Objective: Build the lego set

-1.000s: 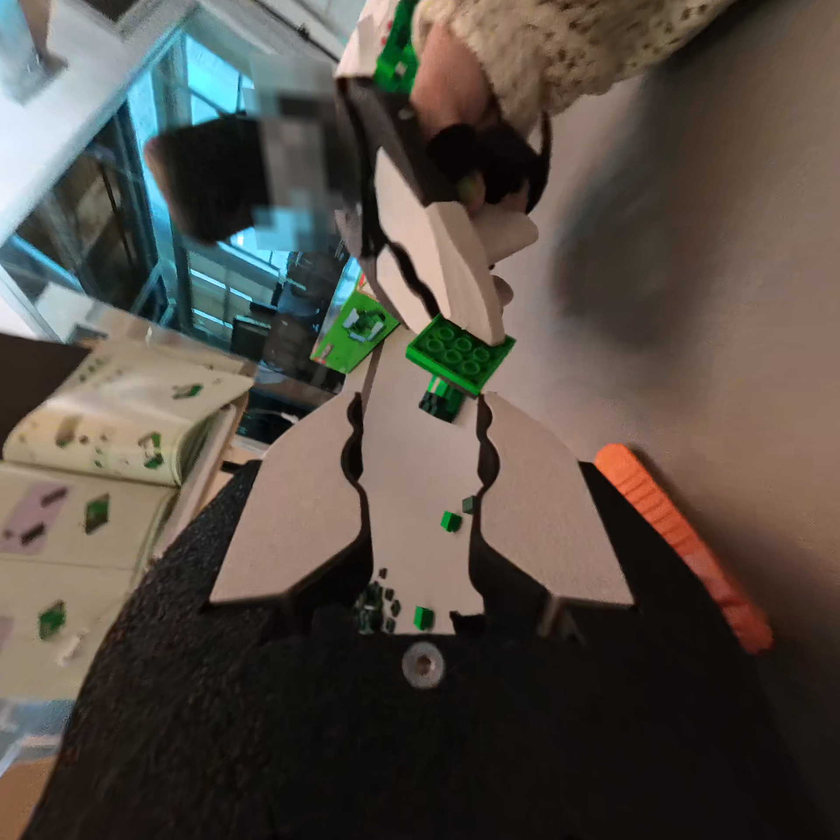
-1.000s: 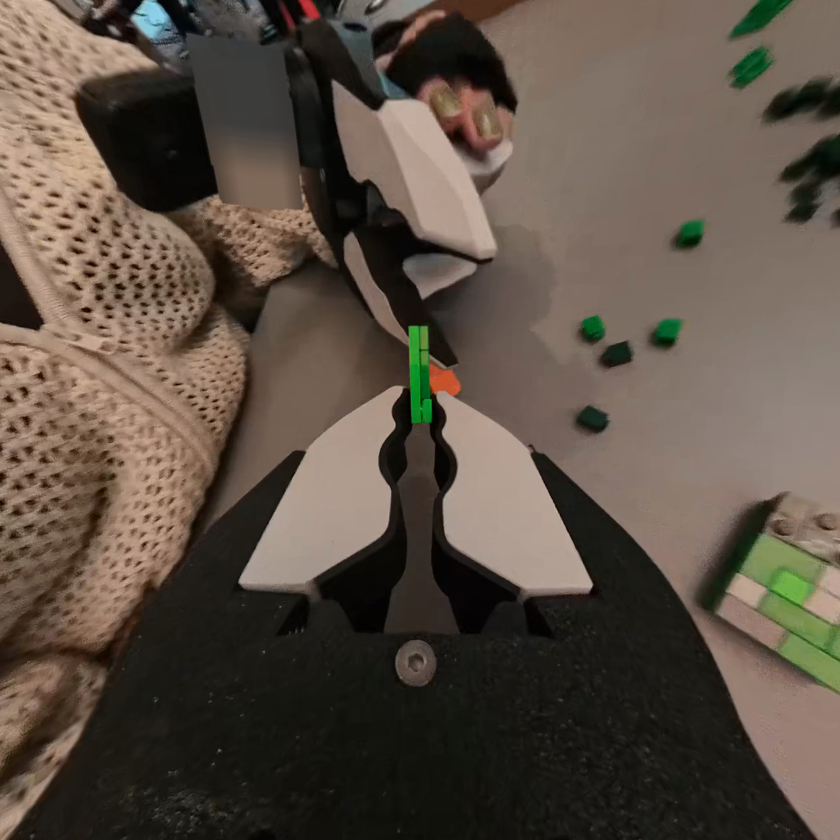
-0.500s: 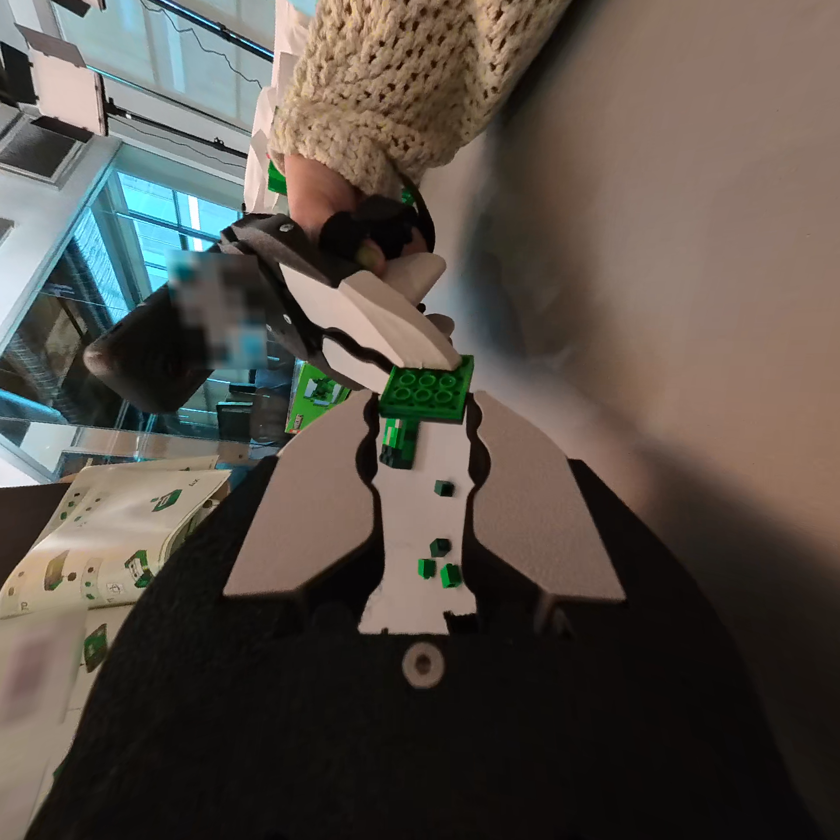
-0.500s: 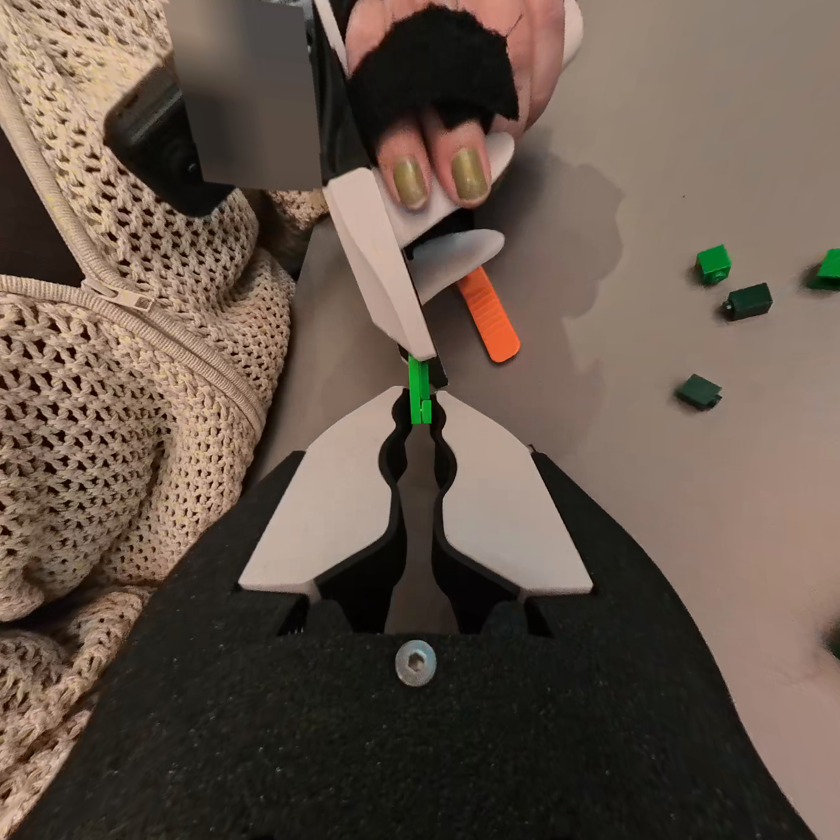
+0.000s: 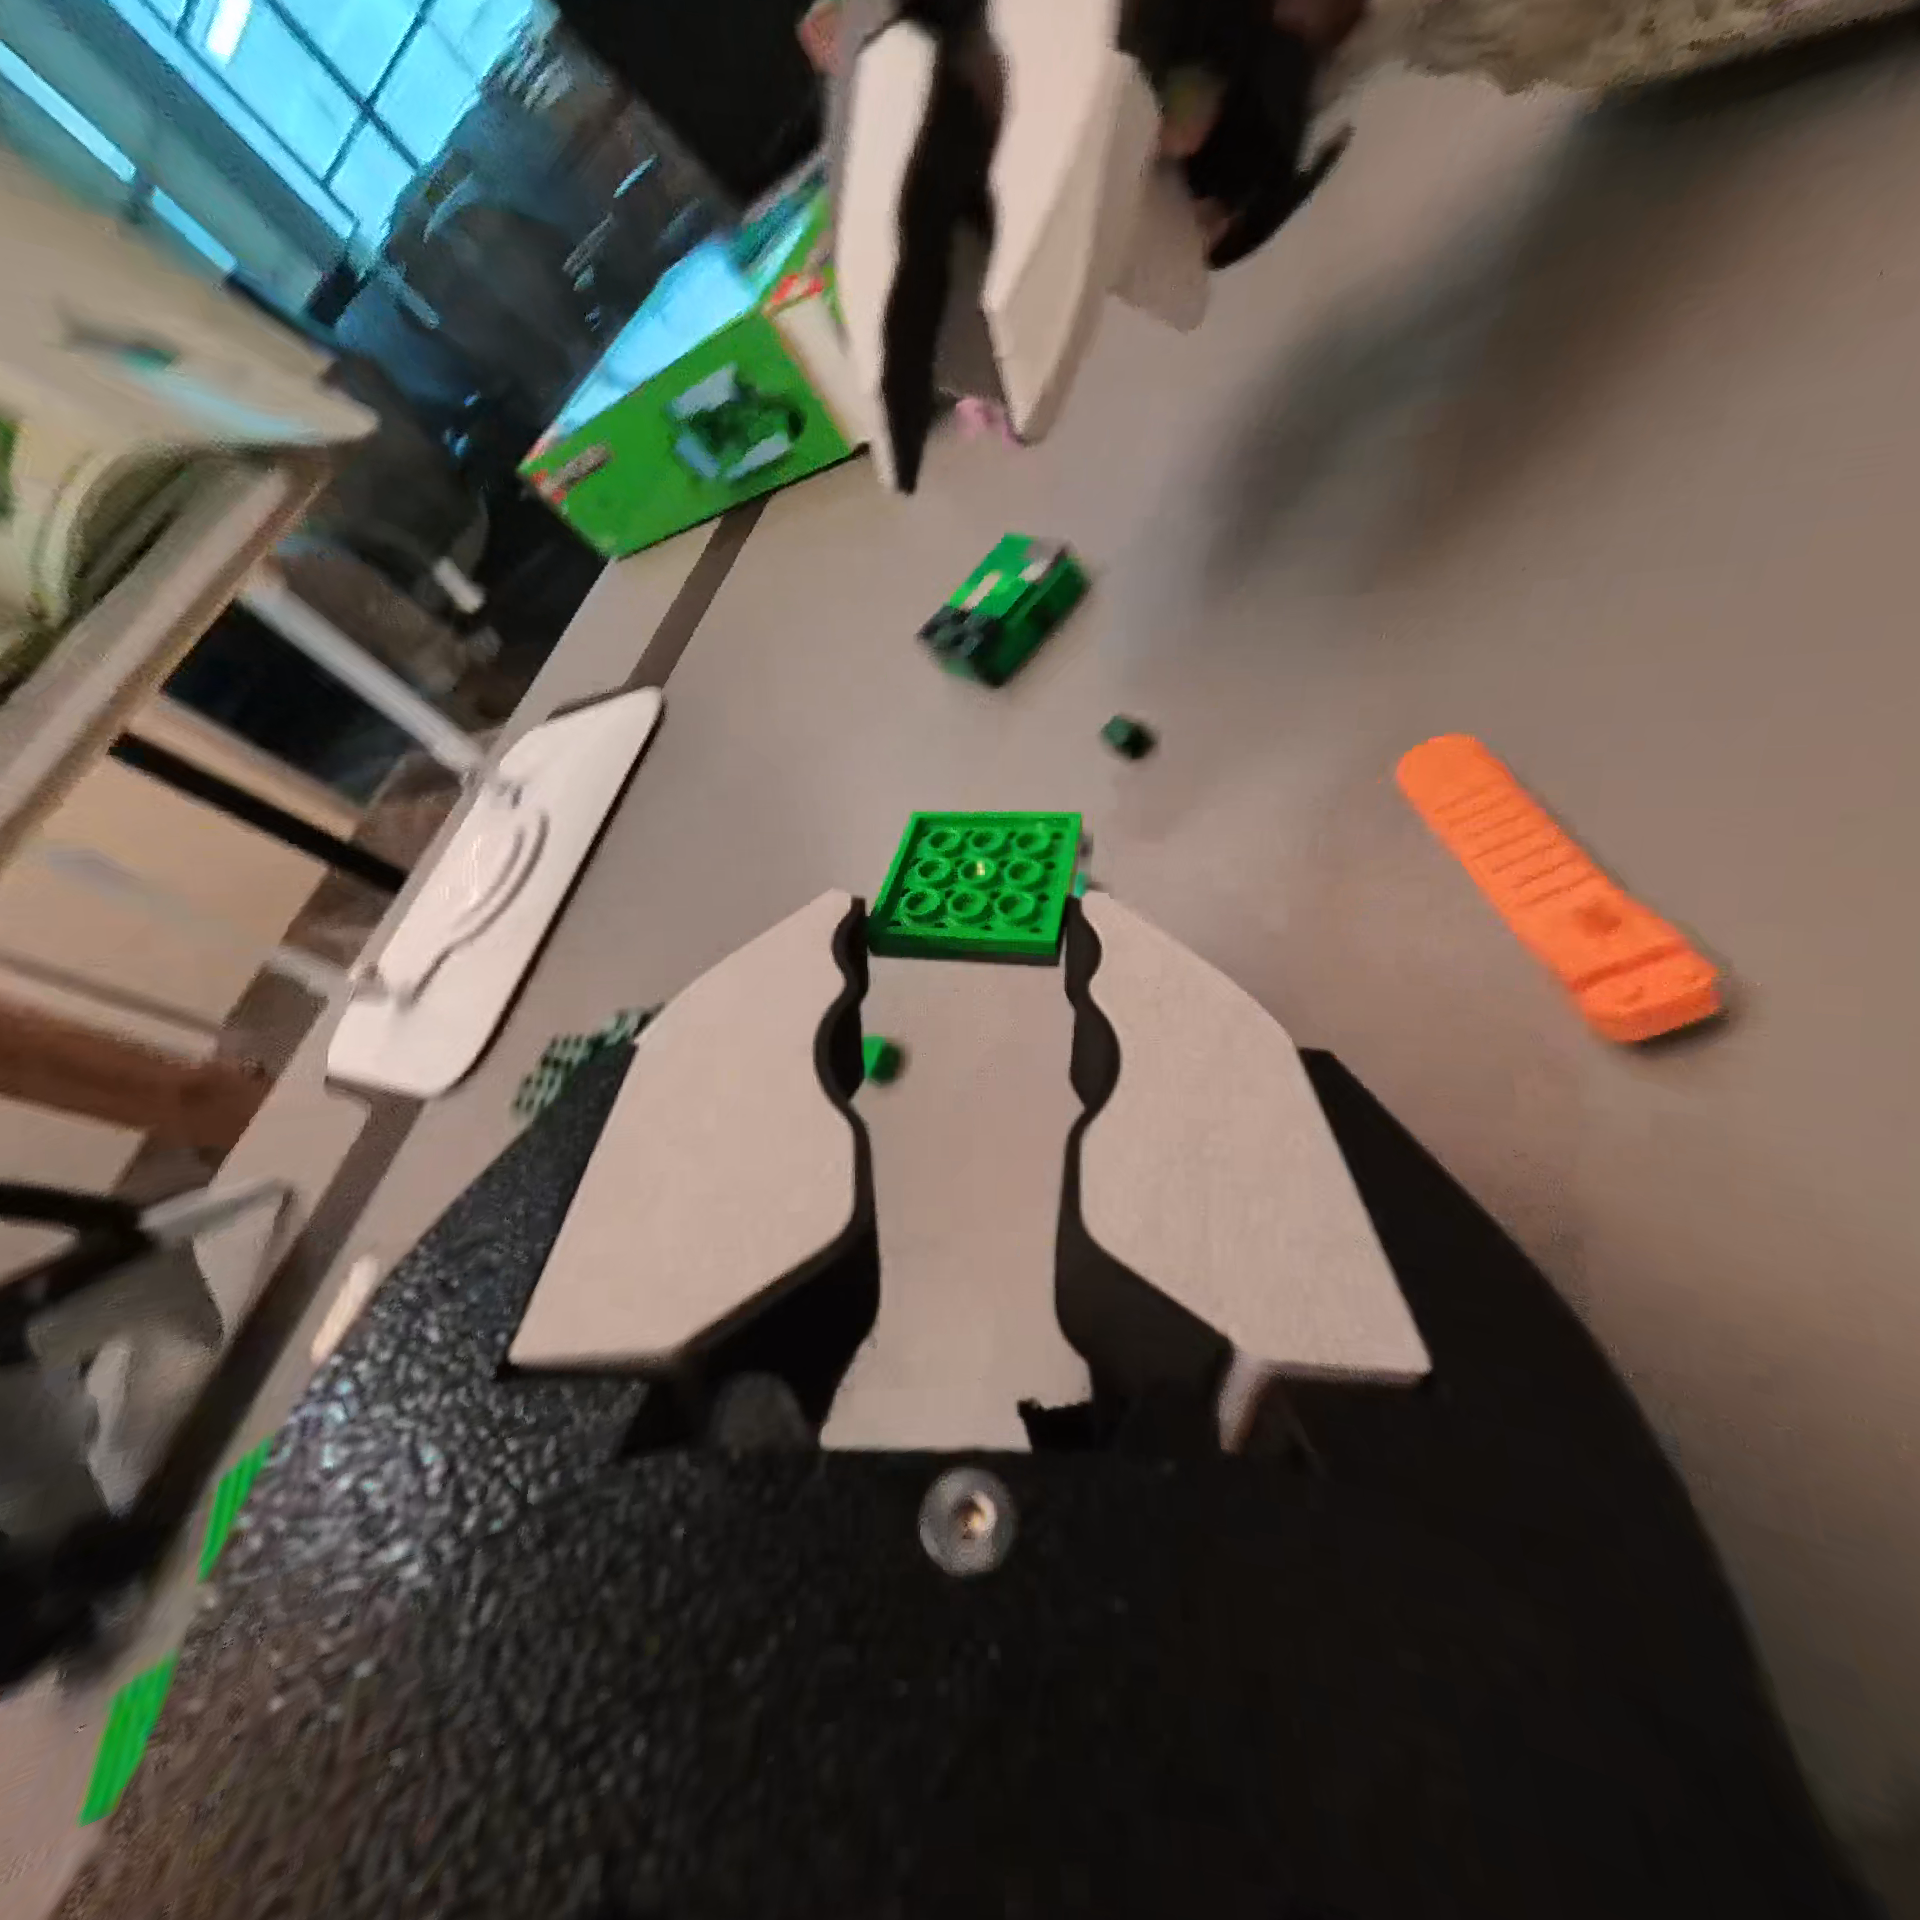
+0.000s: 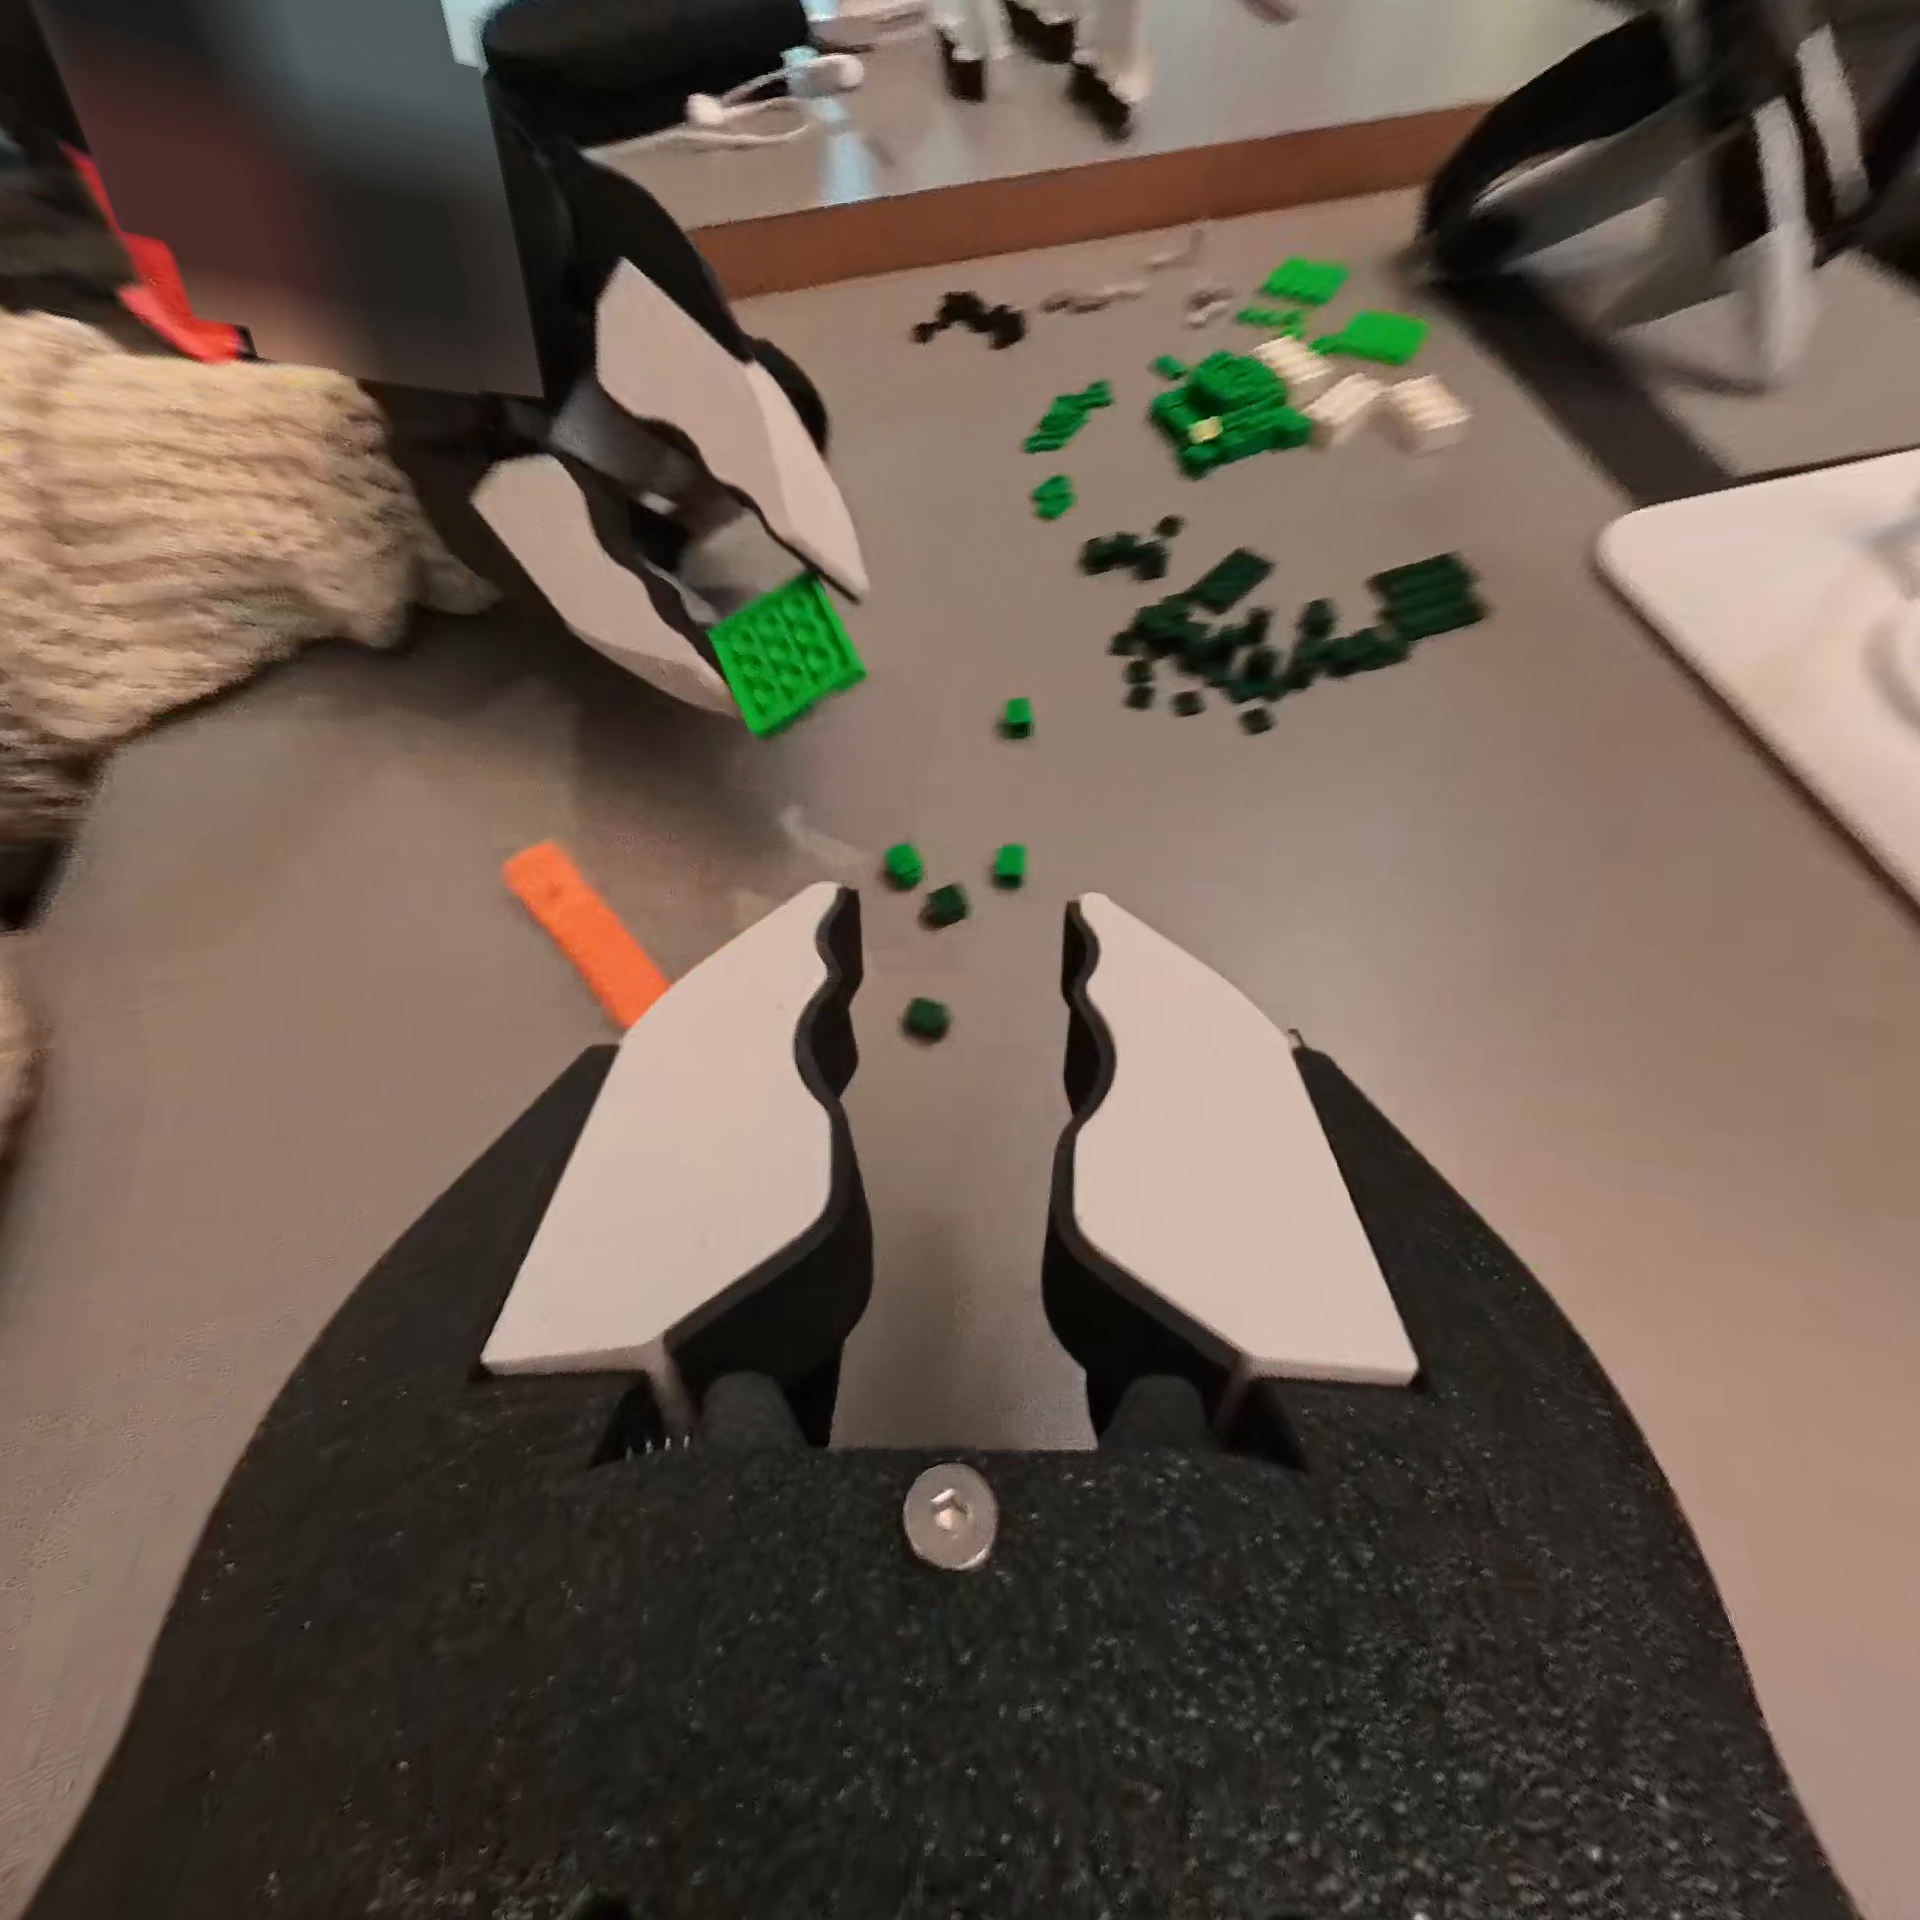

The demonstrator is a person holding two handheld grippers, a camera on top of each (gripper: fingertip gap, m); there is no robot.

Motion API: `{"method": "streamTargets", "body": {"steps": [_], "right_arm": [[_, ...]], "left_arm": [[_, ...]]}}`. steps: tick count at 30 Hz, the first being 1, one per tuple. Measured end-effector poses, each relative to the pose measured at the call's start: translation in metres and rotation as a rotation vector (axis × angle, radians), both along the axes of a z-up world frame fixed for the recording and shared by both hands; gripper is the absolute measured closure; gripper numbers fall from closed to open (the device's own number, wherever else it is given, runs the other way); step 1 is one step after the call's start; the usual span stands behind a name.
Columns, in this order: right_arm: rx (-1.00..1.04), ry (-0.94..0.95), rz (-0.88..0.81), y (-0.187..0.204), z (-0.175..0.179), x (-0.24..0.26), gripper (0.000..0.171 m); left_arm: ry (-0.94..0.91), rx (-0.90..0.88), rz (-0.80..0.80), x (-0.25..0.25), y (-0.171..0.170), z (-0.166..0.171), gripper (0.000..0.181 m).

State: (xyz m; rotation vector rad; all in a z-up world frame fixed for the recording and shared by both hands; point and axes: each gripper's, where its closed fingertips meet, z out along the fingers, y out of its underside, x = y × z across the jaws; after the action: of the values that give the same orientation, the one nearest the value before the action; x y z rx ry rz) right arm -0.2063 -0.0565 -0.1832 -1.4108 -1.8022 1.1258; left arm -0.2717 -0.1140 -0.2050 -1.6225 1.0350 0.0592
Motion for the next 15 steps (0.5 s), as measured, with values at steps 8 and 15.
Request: {"method": "streamTargets", "body": {"steps": [8,15], "right_arm": [[0.362,0.008,0.000,0.048,-0.001,-0.140,0.138],[0.463,-0.070,0.128,0.082,-0.037,-0.257,0.131]], "left_arm": [[-0.303,-0.006,0.331,-0.085,0.018,0.016,0.145],[-0.353,0.020,0.429,-0.107,0.020,0.021,0.145]]}}
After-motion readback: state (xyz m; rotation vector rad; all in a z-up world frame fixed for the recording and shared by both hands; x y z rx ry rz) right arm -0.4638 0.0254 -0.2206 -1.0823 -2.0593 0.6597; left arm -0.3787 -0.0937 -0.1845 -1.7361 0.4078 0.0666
